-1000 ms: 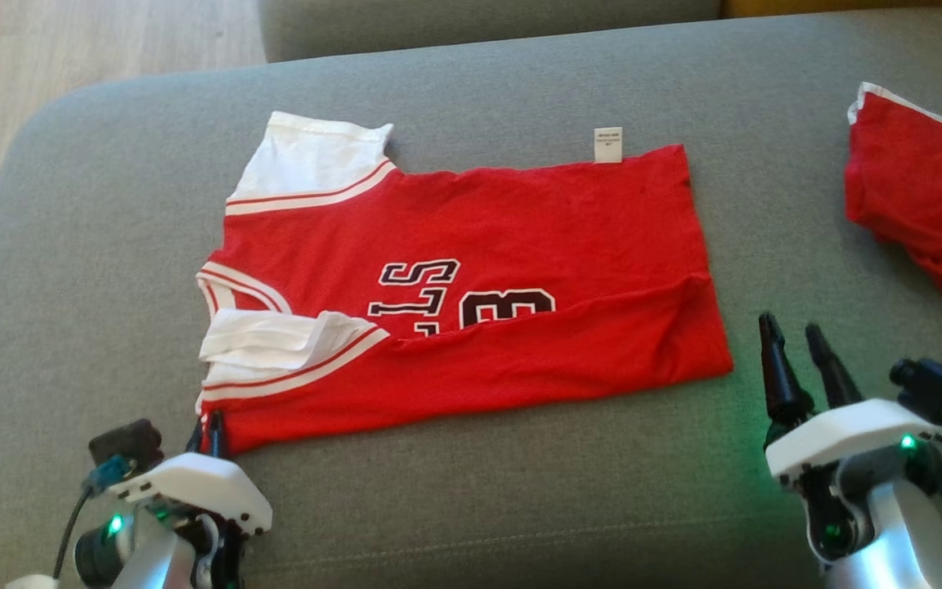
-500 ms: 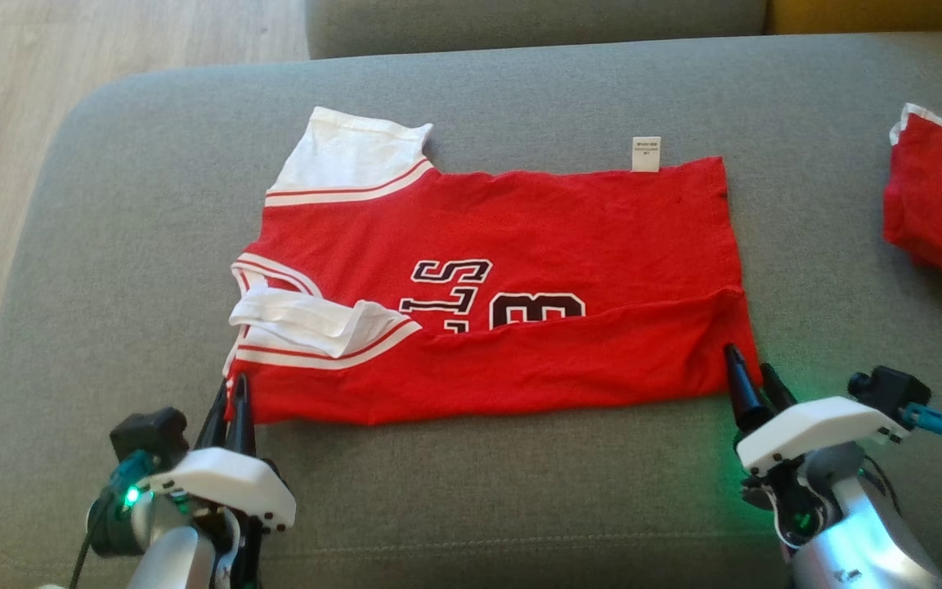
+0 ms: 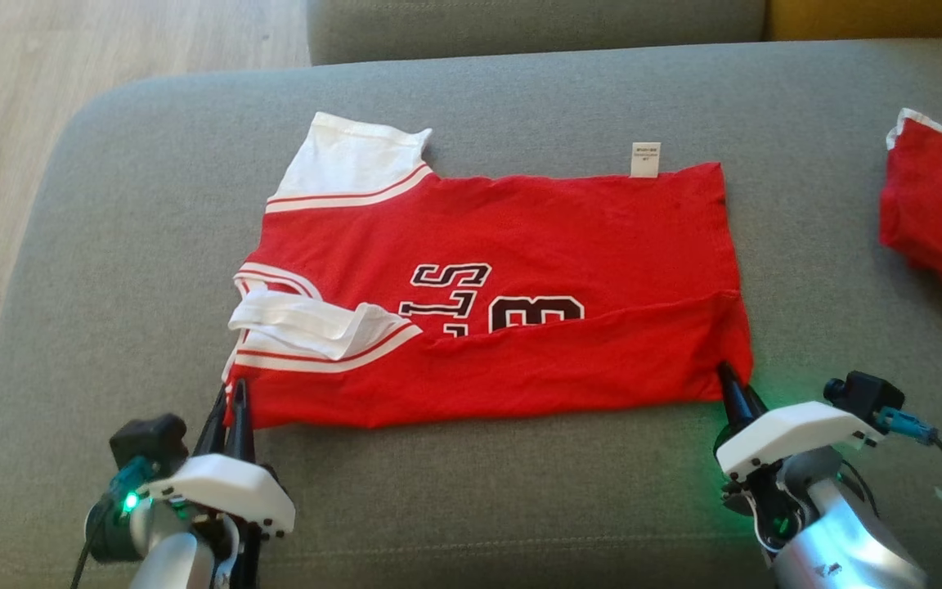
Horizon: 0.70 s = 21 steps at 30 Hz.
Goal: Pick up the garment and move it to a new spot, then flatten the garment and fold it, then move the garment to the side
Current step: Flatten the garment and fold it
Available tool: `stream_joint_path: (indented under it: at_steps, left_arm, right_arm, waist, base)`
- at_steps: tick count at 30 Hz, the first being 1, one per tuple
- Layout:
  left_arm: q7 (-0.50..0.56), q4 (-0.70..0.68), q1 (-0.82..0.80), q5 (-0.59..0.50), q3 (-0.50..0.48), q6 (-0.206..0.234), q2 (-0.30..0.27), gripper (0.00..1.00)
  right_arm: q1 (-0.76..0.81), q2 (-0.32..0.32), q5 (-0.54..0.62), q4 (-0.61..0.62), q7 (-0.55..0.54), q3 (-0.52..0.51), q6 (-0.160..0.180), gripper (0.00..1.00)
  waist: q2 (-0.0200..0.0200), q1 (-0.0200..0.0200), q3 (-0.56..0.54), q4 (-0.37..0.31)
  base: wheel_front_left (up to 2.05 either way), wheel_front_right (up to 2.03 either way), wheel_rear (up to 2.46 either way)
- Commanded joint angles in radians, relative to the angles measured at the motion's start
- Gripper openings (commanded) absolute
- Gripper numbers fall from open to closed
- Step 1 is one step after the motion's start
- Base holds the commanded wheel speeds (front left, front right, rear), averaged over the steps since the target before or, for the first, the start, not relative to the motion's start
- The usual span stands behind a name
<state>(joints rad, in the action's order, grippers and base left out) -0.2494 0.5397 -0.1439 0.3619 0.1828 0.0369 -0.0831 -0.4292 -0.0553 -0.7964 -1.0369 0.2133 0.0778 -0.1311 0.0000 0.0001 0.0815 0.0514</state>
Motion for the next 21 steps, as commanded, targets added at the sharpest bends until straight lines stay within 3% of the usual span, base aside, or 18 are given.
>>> stream_joint_path:
  at_steps: [1,14,21]
  left_arm:
    - [-0.012,-0.029,-0.015,-0.013,-0.037,0.009,-0.016,0.00]
    - [-0.012,-0.027,0.050,-0.018,-0.053,0.012,-0.039,0.00]
    - [-0.012,-0.035,0.111,-0.014,-0.059,0.020,-0.063,0.00]
  right_arm:
    - [-0.034,0.005,-0.004,0.014,0.015,0.026,0.000,0.00]
    - [0.005,0.000,0.030,-0.004,0.024,0.010,0.000,0.00]
    - [0.045,-0.023,0.095,-0.012,-0.065,0.009,0.000,0.00]
  waist:
    - [0.0000,-0.0001,-0.004,-0.005]
    - [0.0000,-0.0001,-0.061,-0.063]
    - [0.0000,-0.0001,-0.088,-0.084]
  base:
    - [0.00,0.00,0.00]
    - [0.00,0.00,0.00]
    - [0.00,0.00,0.00]
